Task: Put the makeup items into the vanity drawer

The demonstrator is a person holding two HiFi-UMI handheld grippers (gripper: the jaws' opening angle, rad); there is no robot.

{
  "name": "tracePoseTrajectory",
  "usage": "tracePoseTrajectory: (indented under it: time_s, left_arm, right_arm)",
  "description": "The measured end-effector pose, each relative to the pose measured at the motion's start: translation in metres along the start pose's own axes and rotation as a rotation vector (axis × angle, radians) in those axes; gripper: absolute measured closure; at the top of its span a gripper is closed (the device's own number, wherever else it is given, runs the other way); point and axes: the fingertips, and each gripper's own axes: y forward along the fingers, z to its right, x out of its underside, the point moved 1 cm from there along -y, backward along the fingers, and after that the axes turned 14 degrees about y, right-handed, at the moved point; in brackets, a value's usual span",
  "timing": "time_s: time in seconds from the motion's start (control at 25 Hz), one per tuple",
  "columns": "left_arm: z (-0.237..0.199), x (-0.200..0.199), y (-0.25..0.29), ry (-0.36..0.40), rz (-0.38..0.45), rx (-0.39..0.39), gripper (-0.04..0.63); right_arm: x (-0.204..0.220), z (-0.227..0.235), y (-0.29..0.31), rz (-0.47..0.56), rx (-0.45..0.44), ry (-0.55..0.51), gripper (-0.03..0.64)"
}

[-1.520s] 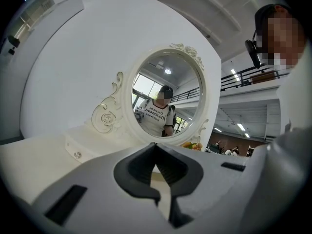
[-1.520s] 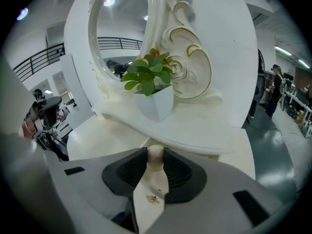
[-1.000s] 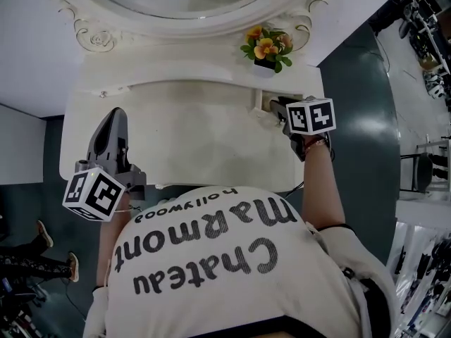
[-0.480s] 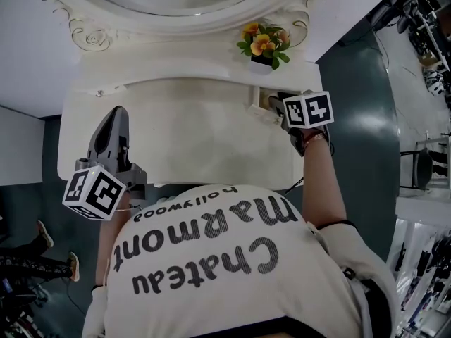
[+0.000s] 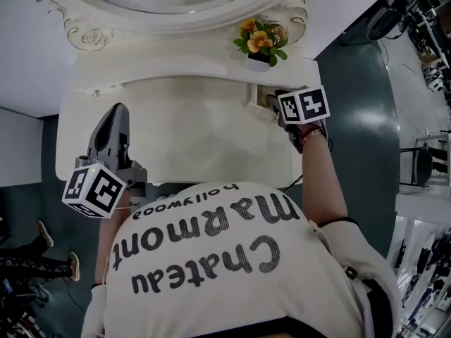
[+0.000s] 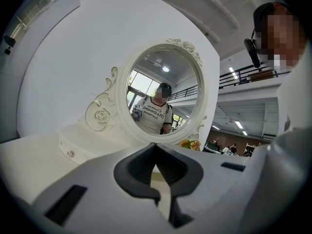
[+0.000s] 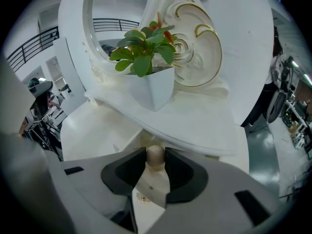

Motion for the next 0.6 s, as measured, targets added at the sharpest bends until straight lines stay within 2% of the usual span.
tracePoseTrajectory:
  time_s: [0.6]
  left_arm:
    - [0.0011, 0.0023, 0.0062, -0.012, 0.003, 0.001, 0.588]
  right_arm:
    - [0.0018, 0.0004, 0.0034, -0.034, 0.031, -0.007, 0.467]
